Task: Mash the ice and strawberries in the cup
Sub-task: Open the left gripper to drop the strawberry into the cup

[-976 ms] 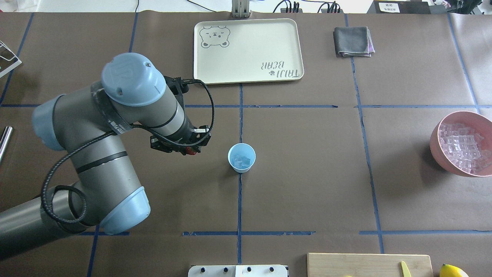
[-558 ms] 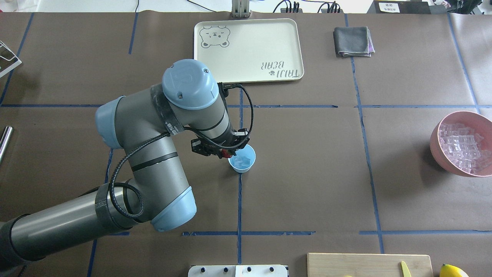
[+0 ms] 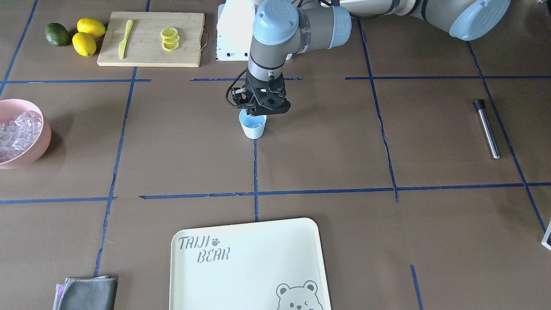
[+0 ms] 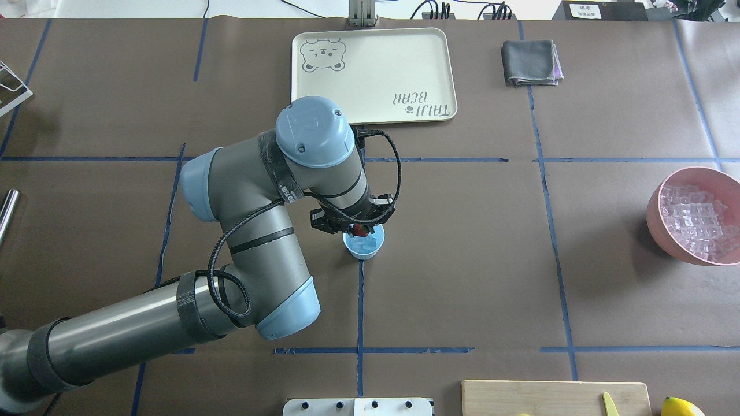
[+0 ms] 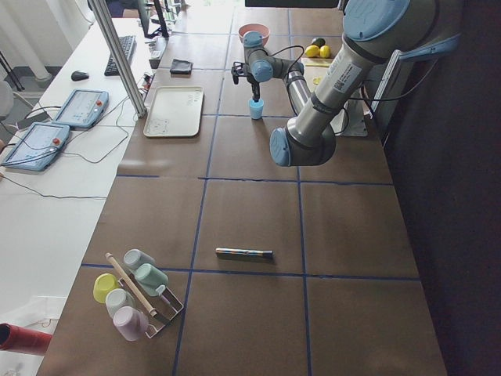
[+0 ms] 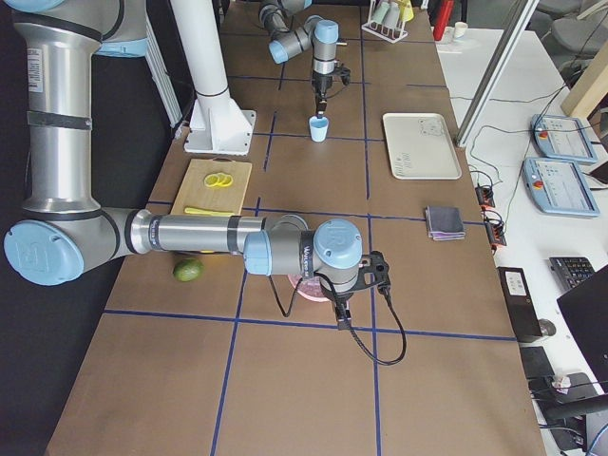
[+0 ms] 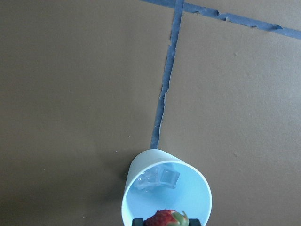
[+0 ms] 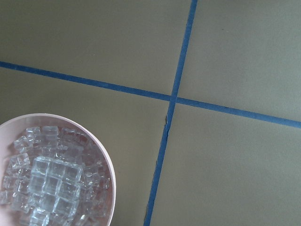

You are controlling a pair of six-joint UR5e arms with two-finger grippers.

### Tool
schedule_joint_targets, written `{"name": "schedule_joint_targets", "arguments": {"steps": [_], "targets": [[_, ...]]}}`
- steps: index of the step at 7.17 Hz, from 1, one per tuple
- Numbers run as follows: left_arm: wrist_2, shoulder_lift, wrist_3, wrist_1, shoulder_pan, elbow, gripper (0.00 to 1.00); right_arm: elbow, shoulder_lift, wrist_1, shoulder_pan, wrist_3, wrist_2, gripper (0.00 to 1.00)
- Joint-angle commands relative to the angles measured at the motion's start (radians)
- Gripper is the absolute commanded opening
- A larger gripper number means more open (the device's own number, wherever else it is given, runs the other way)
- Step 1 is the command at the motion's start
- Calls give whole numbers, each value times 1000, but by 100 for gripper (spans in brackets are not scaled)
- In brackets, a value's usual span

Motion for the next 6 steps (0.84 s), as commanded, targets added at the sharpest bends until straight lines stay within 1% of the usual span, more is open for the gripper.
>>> {"name": "schedule_joint_targets", "arguments": {"steps": [1,2,3,6], "targets": [[-2,-6,1,-11,0,11,15,3,-1,1,3,0,2,99],[-2,-6,6,-24,0,9,79,2,-1,1,3,0,2,99],[-2,-5,3,-43,0,9,100,2,-1,-1,3,0,2,99],[-3,-3,6,-36,0,2,100,2,-3,1,3,0,3,99]]}}
